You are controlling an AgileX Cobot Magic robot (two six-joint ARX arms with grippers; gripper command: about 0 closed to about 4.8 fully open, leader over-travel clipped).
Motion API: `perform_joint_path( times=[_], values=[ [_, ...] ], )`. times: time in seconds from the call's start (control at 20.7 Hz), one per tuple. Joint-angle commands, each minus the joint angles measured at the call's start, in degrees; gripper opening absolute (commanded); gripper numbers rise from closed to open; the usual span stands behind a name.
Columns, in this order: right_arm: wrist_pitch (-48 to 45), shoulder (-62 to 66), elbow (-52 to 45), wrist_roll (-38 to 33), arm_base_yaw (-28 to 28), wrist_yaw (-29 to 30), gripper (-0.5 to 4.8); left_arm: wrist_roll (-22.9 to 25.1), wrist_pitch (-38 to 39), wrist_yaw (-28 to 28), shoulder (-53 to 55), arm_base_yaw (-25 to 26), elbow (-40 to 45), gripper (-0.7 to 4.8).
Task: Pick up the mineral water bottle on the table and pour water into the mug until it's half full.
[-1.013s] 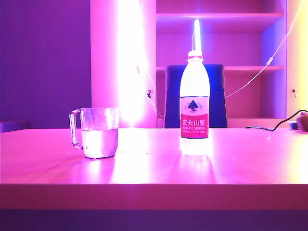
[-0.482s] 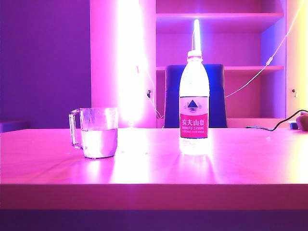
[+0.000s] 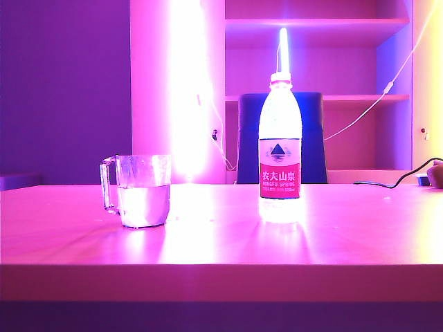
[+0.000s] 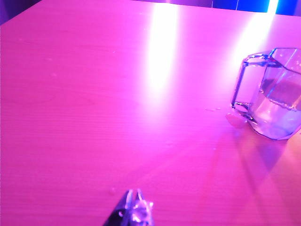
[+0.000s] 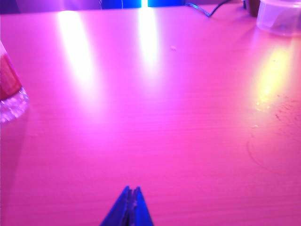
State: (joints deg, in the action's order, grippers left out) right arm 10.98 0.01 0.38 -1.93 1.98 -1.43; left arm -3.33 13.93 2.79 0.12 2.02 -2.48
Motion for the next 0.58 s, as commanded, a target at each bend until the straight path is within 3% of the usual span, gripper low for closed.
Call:
perform_joint_path(
  times=[0.05,0.19,0.58],
  values=[
    [-0.4,0.0,-0.3,1.6,0.0,1.7,-0.06,-0.1,-0.7,0.0,0.1,0.0,-0.2,-0.05],
    [-1.4,0.0,-0.3,-0.8,-0.3,7.9,-0.06,-0.1,-0.7,0.0,0.1,0.0,-0.2,-0.05],
    [-1.3,0.0,-0.3,-0.8,-0.2,7.7,-0.06,-0.1,-0.7,0.0,0.1,0.0,-0.2,-0.05]
  ],
)
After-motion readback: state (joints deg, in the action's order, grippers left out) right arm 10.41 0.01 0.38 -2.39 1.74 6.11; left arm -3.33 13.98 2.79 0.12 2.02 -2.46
